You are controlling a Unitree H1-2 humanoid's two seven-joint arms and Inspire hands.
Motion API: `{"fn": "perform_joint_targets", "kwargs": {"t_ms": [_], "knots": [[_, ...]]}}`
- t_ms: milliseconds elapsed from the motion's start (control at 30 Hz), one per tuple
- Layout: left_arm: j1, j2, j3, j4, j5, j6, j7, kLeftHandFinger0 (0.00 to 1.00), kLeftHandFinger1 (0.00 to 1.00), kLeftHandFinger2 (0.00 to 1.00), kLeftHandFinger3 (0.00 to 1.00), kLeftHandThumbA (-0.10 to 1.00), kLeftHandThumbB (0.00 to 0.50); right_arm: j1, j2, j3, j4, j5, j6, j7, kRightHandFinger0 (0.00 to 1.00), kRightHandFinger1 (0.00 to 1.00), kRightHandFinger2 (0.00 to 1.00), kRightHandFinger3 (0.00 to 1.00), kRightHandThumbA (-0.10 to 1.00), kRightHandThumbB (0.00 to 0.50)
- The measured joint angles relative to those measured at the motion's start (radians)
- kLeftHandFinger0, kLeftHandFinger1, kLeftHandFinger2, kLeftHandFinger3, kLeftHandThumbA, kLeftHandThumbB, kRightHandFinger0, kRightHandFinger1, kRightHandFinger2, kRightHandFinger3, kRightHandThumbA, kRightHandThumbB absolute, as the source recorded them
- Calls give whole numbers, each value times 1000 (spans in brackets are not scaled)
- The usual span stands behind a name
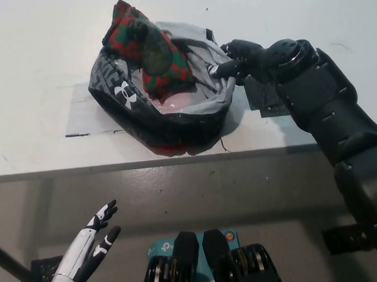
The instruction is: The robot uses its right hand to pick up a bag of coffee beans and puts it in the black plastic bag, then the robot grabs the top of the bag and lifts it.
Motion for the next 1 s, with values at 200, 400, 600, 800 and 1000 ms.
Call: {"fn": "perform_joint_targets", "kwargs": {"t_ms": [200, 400, 600, 800, 1000], "knots": [[-1, 4, 0, 0, 3, 0, -7, 1000, 1000, 1000, 1000, 1000, 239, -12, 1, -50, -29, 30, 17, -3, 0, 317, 759, 684, 285, 70], [-1, 4, 0, 0, 3, 1, -7, 1000, 1000, 1000, 1000, 1000, 234, -80, 5, -142, -32, 84, 52, -10, 0, 243, 706, 697, 402, 48], [-2, 4, 0, 0, 3, 2, -7, 1000, 1000, 1000, 1000, 1000, 214, -159, 16, -206, -6, 134, 67, -18, 0, 137, 628, 624, 594, 22], [-3, 4, -1, 0, 3, 3, -8, 1000, 1000, 1000, 1000, 1000, 216, -203, 35, -223, -1, 158, 68, -21, 0, 250, 670, 798, 616, 16], [-12, 5, -4, 0, 6, 2, -11, 1000, 1000, 1000, 1000, 1000, 217, -210, 47, -229, 0, 181, 67, -23, 0, 261, 696, 807, 542, 26]]}}
